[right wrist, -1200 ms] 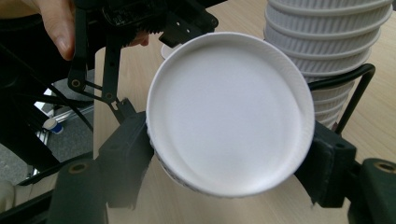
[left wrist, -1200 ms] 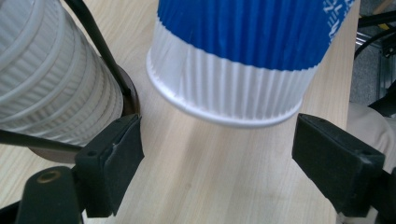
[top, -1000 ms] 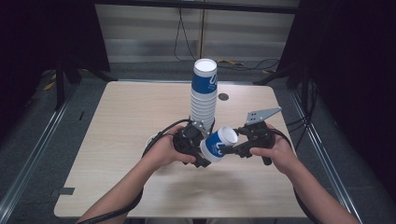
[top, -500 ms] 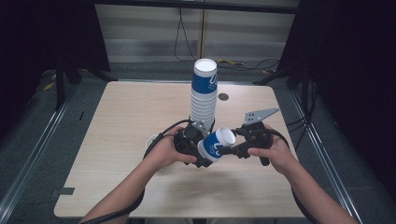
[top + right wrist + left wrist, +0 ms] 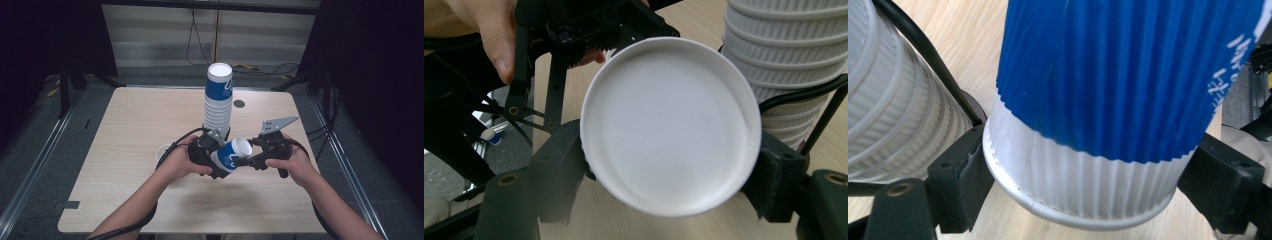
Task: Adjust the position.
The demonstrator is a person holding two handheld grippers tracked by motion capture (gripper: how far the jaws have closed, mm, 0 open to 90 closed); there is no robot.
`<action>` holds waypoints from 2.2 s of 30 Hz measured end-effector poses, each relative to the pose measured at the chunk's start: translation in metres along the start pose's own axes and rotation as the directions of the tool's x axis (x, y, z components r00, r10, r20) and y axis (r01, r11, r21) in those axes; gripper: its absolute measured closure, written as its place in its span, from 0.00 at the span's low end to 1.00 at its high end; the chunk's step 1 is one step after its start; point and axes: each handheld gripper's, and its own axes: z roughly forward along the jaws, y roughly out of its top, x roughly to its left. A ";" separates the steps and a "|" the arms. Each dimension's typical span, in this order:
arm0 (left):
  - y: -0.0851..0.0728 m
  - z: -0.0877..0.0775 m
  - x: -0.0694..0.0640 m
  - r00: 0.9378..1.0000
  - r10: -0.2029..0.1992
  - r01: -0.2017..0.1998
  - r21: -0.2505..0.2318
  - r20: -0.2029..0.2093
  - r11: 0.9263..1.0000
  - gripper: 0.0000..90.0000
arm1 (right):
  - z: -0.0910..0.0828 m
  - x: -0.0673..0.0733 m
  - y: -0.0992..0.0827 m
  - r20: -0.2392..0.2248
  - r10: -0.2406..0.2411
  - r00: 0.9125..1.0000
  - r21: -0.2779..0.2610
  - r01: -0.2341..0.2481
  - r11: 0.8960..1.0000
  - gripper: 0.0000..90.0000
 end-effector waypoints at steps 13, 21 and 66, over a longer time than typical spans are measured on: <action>0.002 0.002 0.000 1.000 0.007 -0.007 0.008 0.002 1.000 0.18 | 0.000 -0.002 -0.003 -0.004 0.008 1.000 -0.003 -0.008 1.000 0.29; 0.000 -0.001 0.002 1.000 0.019 -0.019 0.010 -0.003 1.000 0.19 | 0.001 -0.004 -0.003 -0.014 0.024 1.000 -0.006 -0.024 1.000 0.29; 0.013 -0.008 -0.008 0.991 0.135 -0.128 0.226 -0.018 0.966 0.23 | 0.009 0.005 -0.001 -0.016 -0.114 0.993 0.170 0.115 0.979 0.21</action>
